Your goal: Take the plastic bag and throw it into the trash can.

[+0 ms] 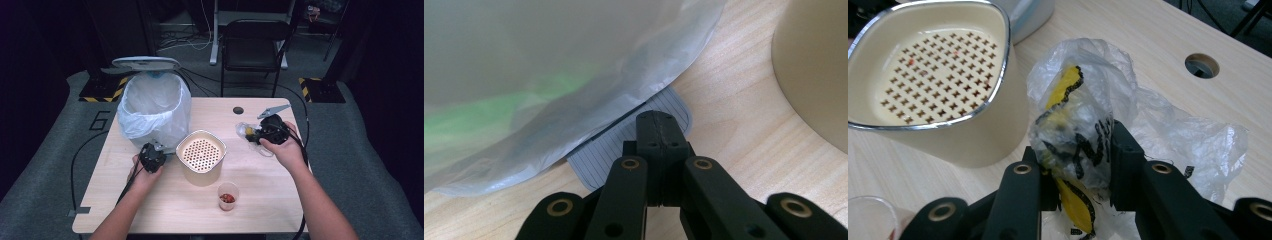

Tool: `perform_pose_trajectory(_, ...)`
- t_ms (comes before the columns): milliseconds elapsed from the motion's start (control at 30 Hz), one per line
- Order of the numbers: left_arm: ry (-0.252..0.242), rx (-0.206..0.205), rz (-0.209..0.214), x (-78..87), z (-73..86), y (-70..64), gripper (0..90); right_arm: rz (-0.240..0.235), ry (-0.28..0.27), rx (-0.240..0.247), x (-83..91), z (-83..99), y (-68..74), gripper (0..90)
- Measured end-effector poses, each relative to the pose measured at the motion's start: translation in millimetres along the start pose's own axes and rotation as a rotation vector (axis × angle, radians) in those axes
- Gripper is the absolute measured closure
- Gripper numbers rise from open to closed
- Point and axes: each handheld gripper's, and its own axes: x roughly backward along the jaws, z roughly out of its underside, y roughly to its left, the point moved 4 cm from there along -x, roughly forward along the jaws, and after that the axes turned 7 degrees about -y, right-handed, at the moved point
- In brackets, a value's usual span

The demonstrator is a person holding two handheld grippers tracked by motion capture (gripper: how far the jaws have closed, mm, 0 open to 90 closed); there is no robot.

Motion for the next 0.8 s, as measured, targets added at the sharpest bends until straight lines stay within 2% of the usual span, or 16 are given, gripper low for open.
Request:
perform_pose_trajectory(233, 0.002, 0.007, -0.011, -0.2, 0.3, -0.2, 90.0, -0.021, -0.023, 0.02, 7.5, -18.2, 8.9, 71.5)
perform_pose_trajectory(467, 0.002, 0.004, -0.011, -0.1, 0.2, -0.3, 90.0, -0.028, -0.031, 0.065, 10.4, -39.4, 18.8, 71.5)
perform_pose_trajectory(800, 0.002, 0.003, -0.008, 0.0, 0.3, -0.7, 90.0, -0.05, -0.051, 0.085, 11.1, -62.6, 31.2, 71.5)
